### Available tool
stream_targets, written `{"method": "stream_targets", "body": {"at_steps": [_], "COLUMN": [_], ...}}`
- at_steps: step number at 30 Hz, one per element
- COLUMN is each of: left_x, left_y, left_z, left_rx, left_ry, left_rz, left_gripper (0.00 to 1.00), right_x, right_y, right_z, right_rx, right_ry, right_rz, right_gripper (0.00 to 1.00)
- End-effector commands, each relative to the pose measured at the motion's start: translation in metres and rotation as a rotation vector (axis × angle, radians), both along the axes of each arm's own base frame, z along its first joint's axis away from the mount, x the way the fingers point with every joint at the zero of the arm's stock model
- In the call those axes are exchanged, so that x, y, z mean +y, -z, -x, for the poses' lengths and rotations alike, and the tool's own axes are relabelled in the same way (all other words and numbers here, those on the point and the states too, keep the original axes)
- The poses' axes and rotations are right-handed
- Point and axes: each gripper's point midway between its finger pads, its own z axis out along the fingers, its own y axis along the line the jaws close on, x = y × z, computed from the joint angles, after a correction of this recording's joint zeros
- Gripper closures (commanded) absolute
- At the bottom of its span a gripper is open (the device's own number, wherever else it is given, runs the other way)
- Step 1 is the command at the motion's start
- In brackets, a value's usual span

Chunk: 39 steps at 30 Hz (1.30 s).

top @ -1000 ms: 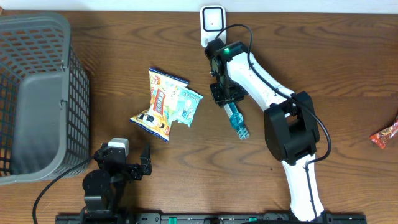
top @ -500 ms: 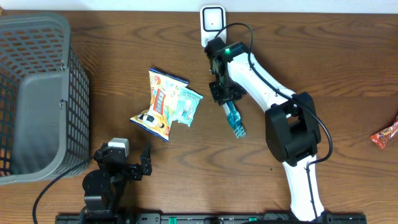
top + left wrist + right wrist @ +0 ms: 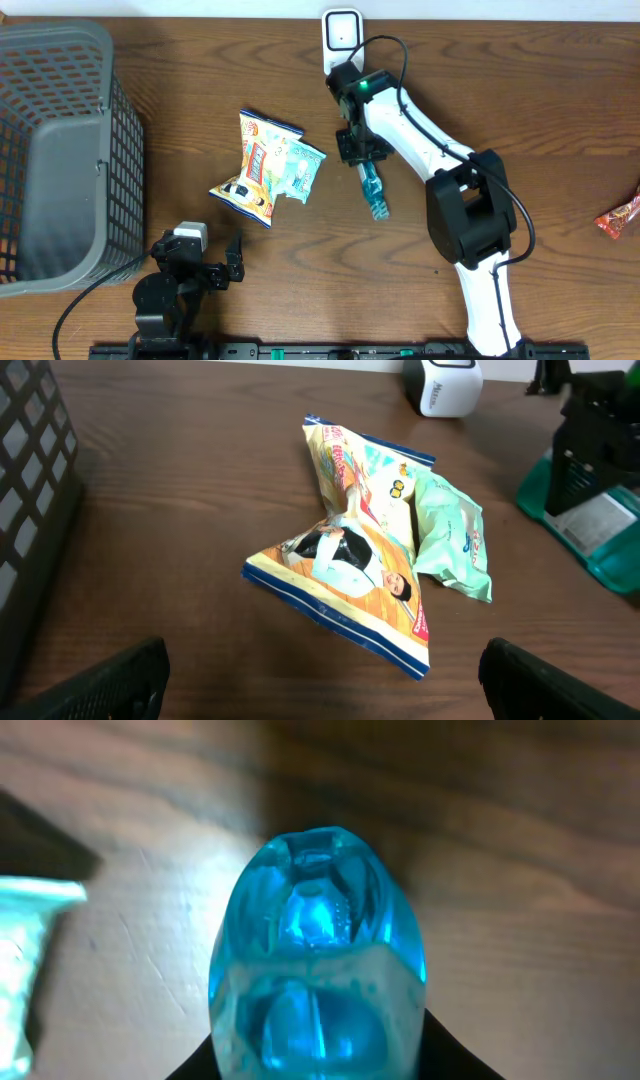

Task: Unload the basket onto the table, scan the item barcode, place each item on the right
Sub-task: 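Lift the teal bottle and hold it upright with the right gripper, then carry the teal bottle up to the white scanner with the right gripper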

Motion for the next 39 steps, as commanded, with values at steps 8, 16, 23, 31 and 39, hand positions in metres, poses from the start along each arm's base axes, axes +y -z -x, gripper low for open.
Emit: {"method": "stream_targets", "body": {"at_steps": [8, 16, 23, 31, 39], "left_x": [-0.001, -0.001, -0.001, -0.001, -0.001], "left_y": [0.01, 0.01, 0.01, 0.01, 0.01], "left_z": [0.002, 0.002, 0.002, 0.002, 0.002], "left_rx": [0.031, 0.031, 0.031, 0.031, 0.031], "left_ry": [0.002, 0.002, 0.002, 0.002, 0.002], "left_rz": [0.007, 0.007, 0.007, 0.007, 0.007], "left_gripper": [0.01, 0.01, 0.01, 0.02, 0.01], "right_x": [0.002, -0.002, -0.006, 0.015, 0.03], "right_y": [-0.003, -0.01, -0.011, -0.027, -0.112], "right_z": [-0.015, -0.009, -0.005, 0.0, 0.02], "right_rx": [-0.079, -0.063, -0.049, 0.004, -0.005], "right_ry": [0.013, 0.013, 0.065, -0.059, -0.357], "right_rz": [0.006, 0.015, 0.022, -0.168, -0.582], "right_gripper": [0.73, 0.76, 0.84, 0.99, 0.99]}}
